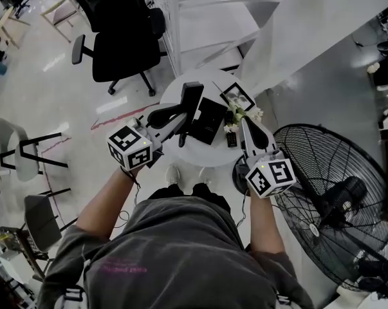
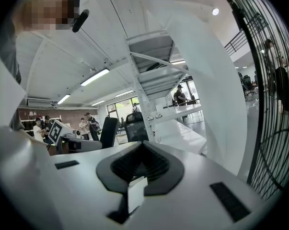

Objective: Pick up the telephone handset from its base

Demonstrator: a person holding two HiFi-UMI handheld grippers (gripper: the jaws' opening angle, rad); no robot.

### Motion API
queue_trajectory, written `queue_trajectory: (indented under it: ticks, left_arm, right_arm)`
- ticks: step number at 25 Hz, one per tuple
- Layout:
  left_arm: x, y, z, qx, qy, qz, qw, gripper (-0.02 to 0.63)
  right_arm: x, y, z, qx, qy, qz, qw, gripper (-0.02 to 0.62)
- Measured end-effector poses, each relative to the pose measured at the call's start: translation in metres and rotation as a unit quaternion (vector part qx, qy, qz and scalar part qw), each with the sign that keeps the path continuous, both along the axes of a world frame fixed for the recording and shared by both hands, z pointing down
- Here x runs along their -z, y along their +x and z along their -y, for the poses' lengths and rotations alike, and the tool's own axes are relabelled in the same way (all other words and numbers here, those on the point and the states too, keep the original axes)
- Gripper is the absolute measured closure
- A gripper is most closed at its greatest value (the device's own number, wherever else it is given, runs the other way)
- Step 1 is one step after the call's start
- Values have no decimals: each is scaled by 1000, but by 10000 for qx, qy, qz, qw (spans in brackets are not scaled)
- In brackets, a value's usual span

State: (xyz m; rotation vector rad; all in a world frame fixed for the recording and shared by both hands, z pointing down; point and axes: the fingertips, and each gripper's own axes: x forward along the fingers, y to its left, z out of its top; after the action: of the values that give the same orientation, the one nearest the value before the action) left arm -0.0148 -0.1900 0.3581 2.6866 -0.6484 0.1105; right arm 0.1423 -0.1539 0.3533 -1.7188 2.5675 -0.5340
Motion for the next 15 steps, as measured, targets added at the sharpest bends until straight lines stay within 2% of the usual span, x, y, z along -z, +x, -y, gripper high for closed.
queue_trajectory:
  ticks: [15]
  left_arm:
    - [-8, 10, -2, 8, -76, 43, 10000, 528]
  right_arm:
    - [-6, 4, 1, 137, -85, -42, 9999, 577]
